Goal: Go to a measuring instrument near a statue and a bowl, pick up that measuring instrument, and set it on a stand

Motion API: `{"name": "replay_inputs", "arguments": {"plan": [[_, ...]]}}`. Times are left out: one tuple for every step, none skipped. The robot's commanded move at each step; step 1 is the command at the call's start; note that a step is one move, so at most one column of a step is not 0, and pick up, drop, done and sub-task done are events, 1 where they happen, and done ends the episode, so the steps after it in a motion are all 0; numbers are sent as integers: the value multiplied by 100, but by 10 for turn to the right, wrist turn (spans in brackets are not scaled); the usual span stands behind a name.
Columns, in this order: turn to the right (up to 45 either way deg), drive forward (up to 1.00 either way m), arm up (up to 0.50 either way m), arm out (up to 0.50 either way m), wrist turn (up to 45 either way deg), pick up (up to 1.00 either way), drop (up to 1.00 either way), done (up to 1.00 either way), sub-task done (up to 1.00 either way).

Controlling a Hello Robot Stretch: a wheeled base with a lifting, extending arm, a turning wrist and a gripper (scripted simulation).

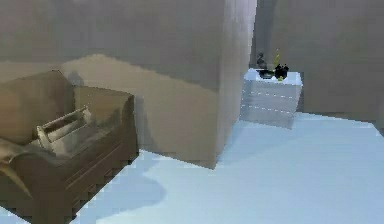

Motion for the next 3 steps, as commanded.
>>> {"name": "replay_inputs", "arguments": {"plan": [[390, 0, 0, 0, 0, 0, 0, 0, 0], [0, 5, 0, 0, 0, 0, 0, 0, 0], [0, 100, 0, 0, 0, 0, 0, 0, 0]]}}
